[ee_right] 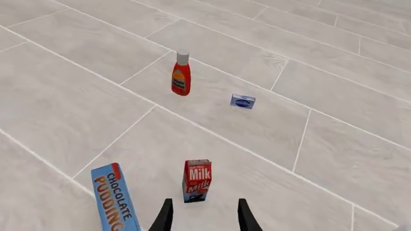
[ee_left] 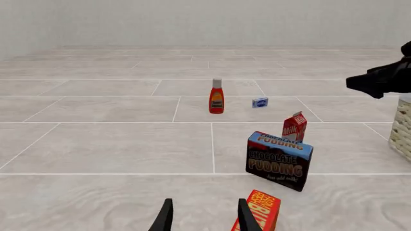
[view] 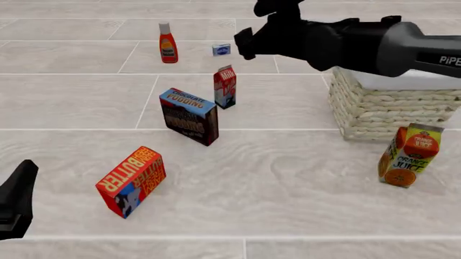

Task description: Pick the milk and place it in the basket.

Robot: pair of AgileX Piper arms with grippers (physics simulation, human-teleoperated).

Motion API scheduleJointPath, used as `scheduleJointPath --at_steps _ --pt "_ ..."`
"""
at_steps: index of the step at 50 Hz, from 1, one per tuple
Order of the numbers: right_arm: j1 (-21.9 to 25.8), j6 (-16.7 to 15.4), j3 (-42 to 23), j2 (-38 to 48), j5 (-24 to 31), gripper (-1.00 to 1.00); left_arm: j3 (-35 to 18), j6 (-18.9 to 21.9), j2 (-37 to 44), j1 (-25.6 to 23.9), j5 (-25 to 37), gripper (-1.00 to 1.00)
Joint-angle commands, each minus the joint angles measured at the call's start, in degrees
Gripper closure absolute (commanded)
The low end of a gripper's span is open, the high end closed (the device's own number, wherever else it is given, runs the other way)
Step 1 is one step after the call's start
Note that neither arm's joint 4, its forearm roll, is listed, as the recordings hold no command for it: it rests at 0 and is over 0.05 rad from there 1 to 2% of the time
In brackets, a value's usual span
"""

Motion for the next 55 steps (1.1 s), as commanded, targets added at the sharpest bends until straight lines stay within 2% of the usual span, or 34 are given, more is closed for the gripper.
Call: scheduleJointPath --at_steps 1,16,40,55 --pt "-0.99 0.31 -8.3 7.94 2.27 -1.0 0.0 0.0 -0.02 0.01 0.0 -1.0" --pt "-1.49 1.24 -16.49 16.1 4.81 -1.0 0.0 -0.01 -0.01 0.01 0.0 -1.0" --pt "-0.2 2.87 -25.76 24.46 7.96 -1.0 0.0 0.0 0.0 0.0 0.0 -1.0" --pt "-0.28 3.54 -34.8 31.24 11.52 -1.0 0.0 -0.01 -0.01 0.0 0.0 -1.0"
